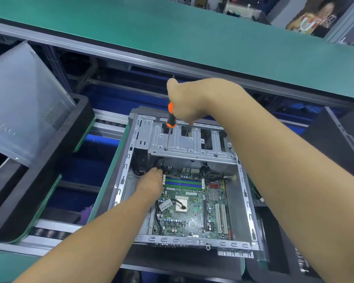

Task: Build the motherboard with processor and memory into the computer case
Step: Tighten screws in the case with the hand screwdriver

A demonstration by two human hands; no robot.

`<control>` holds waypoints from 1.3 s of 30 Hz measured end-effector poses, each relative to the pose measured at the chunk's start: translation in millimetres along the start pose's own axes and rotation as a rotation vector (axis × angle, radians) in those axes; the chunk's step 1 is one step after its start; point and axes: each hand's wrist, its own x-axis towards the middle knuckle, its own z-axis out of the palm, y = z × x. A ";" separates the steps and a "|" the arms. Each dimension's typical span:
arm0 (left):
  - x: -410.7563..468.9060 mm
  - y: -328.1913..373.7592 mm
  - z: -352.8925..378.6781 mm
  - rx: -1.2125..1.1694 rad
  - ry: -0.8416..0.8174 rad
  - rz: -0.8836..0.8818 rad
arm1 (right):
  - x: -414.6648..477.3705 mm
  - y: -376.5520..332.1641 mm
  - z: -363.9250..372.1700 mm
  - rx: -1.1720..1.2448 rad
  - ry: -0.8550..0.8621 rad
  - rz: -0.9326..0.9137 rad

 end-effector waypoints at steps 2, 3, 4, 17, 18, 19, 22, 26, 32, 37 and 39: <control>0.3 0.2 0.3 -0.020 -0.006 -0.012 | -1.3 -1.0 -2.6 -0.038 -0.044 -0.003; 0.7 -0.2 0.9 -0.026 -0.006 -0.009 | -3.0 -1.5 -2.6 -0.057 -0.080 0.004; 0.2 -0.3 -0.5 -0.024 -0.006 -0.004 | -3.7 -1.7 -3.3 -0.063 -0.093 -0.003; -8.2 3.1 -10.7 -0.061 0.001 -0.006 | -4.5 5.7 10.4 0.166 0.104 0.175; -10.2 3.1 -13.6 -0.071 -0.005 -0.008 | -4.8 5.3 10.3 0.154 0.121 0.189; -11.8 3.0 -16.8 -0.092 -0.003 -0.005 | -4.7 5.9 10.7 0.123 0.149 0.197; -16.7 1.5 -27.9 -0.221 0.066 0.008 | -7.4 10.5 4.5 0.049 0.318 0.218; -26.2 4.3 -51.6 -0.392 0.234 -0.023 | -25.4 22.6 -23.3 0.073 0.493 0.251; -46.4 7.0 -71.4 -0.737 0.204 -0.088 | -50.1 33.5 -43.1 0.134 0.669 0.249; -60.3 13.5 -94.8 -1.172 0.120 0.016 | -65.2 31.4 -38.7 0.322 0.938 0.172; -64.4 20.2 -113.0 -1.524 0.092 -0.003 | -69.2 30.9 -34.5 0.469 0.992 0.103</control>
